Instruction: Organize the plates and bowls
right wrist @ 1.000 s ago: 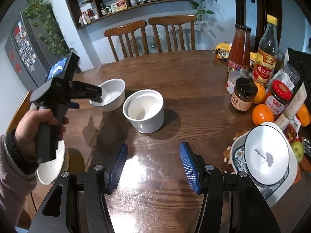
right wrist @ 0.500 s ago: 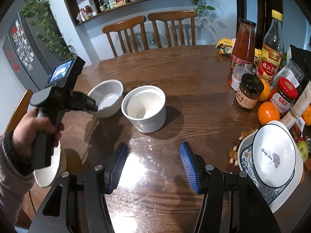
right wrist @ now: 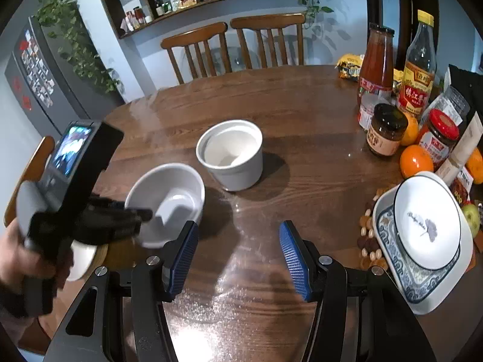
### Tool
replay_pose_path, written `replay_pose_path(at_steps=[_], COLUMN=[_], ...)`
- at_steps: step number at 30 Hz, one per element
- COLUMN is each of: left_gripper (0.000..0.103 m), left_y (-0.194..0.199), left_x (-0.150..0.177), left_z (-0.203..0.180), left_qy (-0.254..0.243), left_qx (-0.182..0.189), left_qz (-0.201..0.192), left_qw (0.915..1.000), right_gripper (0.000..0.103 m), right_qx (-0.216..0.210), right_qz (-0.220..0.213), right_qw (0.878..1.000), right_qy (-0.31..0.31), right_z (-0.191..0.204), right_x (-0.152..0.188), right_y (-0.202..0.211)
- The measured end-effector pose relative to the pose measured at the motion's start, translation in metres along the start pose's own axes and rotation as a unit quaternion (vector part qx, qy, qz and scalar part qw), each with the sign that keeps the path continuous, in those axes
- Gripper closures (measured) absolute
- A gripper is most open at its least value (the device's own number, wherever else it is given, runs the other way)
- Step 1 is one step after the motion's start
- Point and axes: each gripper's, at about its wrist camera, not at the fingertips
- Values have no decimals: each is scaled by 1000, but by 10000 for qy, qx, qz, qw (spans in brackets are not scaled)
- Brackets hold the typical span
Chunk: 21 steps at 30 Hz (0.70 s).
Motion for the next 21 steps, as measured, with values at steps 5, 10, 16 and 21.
replay_pose_path(at_steps=[5, 10, 16, 21], left_gripper=[85, 85, 83, 83], left_y=[8, 15, 17, 13], left_x=[35, 65, 85, 84], left_z=[-22, -32, -41, -30], left_qy=[-207, -198, -135, -43], left_qx=[167, 208, 117, 99], left_qz=[47, -36, -161, -227], left_qw=[9996, 9996, 9997, 9997], right_gripper=[46, 46, 46, 46], right_qx=[-33, -79, -184, -221], right_qz=[227, 456, 640, 778], right_qw=[9997, 9986, 9970, 9953], right_qy=[78, 266, 405, 525], right_z=[5, 15, 23, 30], right_x=[11, 24, 34, 41], right_y=[-10, -20, -29, -37])
Point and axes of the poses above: each gripper's, at about its wrist camera, not at the fingertips, and y roughly against the way its jaws point, z to its left, x to its underside, and after that the axes turned 5 degrees about x, right-handed
